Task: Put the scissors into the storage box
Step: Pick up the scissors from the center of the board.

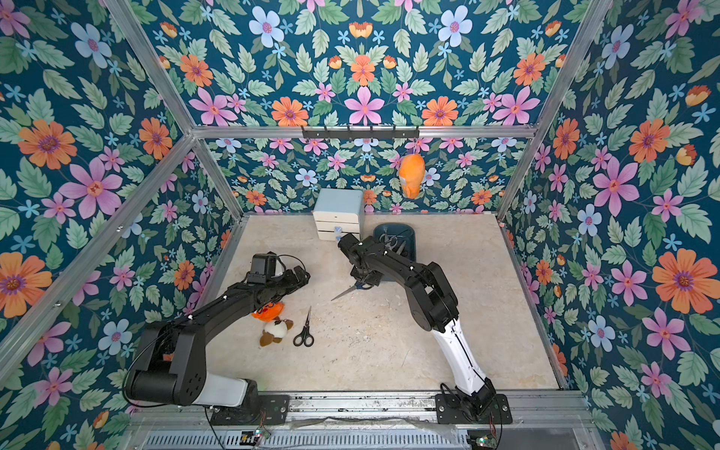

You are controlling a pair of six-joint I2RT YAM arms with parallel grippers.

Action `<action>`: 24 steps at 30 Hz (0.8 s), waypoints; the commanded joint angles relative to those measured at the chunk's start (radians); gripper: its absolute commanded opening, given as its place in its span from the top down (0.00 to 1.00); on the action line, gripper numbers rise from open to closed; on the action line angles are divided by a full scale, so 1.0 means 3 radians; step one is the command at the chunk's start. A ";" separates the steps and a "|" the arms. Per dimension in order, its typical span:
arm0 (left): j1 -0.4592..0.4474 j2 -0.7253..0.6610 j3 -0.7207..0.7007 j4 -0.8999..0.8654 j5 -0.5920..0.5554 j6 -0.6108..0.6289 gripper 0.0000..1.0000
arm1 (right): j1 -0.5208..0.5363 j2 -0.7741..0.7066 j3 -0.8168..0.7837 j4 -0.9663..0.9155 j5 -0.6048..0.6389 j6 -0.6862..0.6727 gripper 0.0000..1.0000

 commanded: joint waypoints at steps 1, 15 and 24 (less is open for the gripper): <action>0.0007 -0.0010 -0.0017 -0.0038 -0.0075 0.0031 0.01 | -0.0005 0.0013 -0.0006 -0.0111 0.0056 -0.0018 0.76; 0.0005 0.0036 -0.0001 -0.0014 -0.0033 0.0016 0.01 | -0.0005 -0.0073 -0.0316 0.0029 0.0035 0.0021 0.77; 0.0006 -0.0066 -0.0027 -0.0088 -0.0079 0.0008 0.01 | -0.0010 0.0026 -0.0346 0.0125 0.0066 -0.0054 0.78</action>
